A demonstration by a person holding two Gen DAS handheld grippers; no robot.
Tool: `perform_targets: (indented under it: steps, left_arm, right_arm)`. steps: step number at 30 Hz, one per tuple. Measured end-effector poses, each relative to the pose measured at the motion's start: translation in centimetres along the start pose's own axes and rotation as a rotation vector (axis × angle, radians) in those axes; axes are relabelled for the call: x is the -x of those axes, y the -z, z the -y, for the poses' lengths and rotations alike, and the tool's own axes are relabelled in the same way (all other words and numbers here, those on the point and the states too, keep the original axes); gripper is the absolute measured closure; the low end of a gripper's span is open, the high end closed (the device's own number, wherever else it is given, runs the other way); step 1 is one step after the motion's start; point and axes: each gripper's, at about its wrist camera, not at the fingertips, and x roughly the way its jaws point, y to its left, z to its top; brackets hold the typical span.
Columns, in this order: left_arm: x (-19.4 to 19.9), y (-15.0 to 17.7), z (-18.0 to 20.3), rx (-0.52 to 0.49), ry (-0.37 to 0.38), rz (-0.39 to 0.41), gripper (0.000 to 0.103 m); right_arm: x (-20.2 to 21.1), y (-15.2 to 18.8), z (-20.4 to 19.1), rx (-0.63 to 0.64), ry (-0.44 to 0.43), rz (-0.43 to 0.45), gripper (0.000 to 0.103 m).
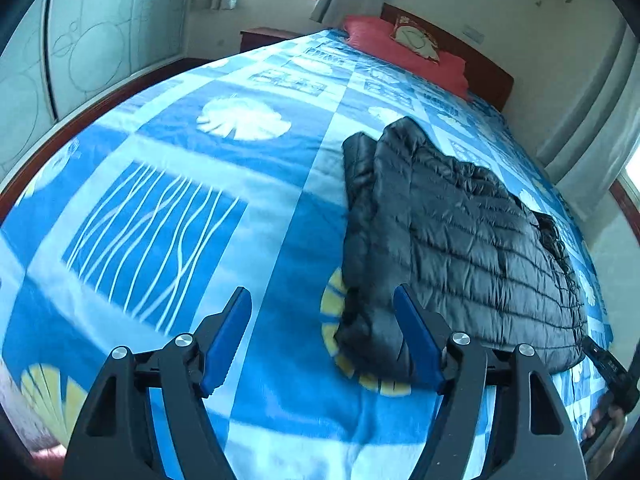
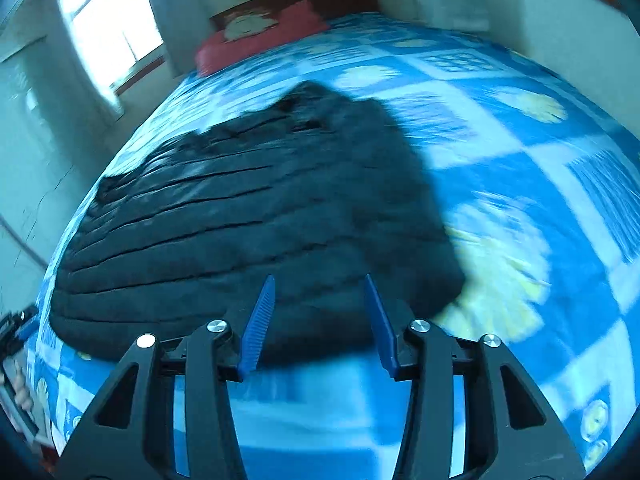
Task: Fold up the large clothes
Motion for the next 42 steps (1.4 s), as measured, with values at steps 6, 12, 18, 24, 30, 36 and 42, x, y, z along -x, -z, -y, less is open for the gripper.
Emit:
perform_targets:
  steps: [6, 12, 18, 24, 30, 36, 42]
  left_arm:
    - [-1.8, -2.7, 1.5, -0.029, 0.045, -0.020, 0.031]
    - [-3.9, -4.2, 3.6, -0.109, 0.029, -0.048, 0.030]
    - [-5.8, -5.0, 4.0, -0.123, 0.022, -0.077, 0.030]
    - [-7.2, -5.7, 4.8, -0.138, 0.025, -0.091, 0.030]
    - [-9.6, -6.5, 5.7, -0.172, 0.016, -0.132, 0.030]
    - [-12.5, -7.1, 6.3, -0.176, 0.014, -0.188, 0.027]
    - [-15.2, -7.1, 6.1, -0.161, 0.089, -0.262, 0.045]
  right_arm:
    - [-4.3, -4.4, -7.4, 0.093, -0.080, -0.009, 0.067]
    - [-8.7, -7.7, -11.4, 0.142, -0.059, -0.039, 0.067]
    - [-13.6, -6.9, -12.2, 0.211, 0.034, -0.134, 0.066]
    - [-14.6, -5.9, -12.6, 0.248, 0.072, -0.126, 0.066]
    - [-14.6, -5.4, -12.6, 0.254, 0.077, -0.111, 0.066]
    - [-14.3, -4.6, -12.7, 0.259, 0.080, -0.092, 0.066]
    - [-14.2, -4.4, -12.8, 0.258, 0.078, -0.083, 0.066]
